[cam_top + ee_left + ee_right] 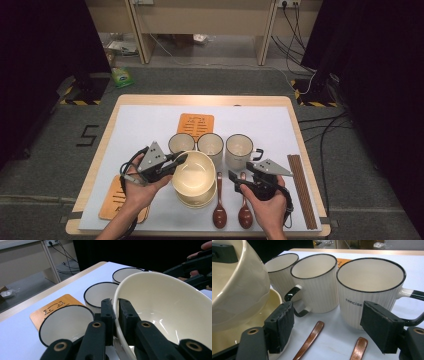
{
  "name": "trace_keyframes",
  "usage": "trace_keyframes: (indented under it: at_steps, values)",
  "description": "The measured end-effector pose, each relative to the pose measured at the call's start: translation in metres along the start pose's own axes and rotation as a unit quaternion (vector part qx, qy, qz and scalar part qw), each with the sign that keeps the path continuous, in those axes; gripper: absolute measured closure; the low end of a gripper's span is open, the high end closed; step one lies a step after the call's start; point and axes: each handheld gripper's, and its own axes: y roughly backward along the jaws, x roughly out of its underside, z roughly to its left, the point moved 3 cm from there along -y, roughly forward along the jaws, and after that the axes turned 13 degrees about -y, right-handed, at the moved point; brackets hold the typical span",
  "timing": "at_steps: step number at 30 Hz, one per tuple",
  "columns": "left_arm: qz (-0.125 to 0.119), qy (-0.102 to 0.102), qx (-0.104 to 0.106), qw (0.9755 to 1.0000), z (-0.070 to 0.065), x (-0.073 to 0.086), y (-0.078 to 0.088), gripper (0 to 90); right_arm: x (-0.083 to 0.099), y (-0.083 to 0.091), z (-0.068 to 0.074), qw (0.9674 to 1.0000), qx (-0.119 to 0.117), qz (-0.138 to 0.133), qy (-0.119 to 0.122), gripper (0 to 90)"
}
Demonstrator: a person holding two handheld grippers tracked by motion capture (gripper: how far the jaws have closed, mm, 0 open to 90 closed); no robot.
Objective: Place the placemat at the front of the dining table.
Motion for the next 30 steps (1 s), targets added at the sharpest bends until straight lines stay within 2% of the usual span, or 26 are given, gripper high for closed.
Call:
trace_keyframes:
  at_steps: [15,30]
  values:
    - [-0.005,0.013,-0.014,0.9998,0.01,-0.007,-0.001,82.3,0.0,0.001,-0.001,1.0,0.0,-0.002,0.0,26.8]
    - [-0.008,0.013,-0.022,0.9996,0.018,-0.014,-0.002,82.4,0.0,0.001,0.0,1.0,0.001,-0.002,-0.002,26.9]
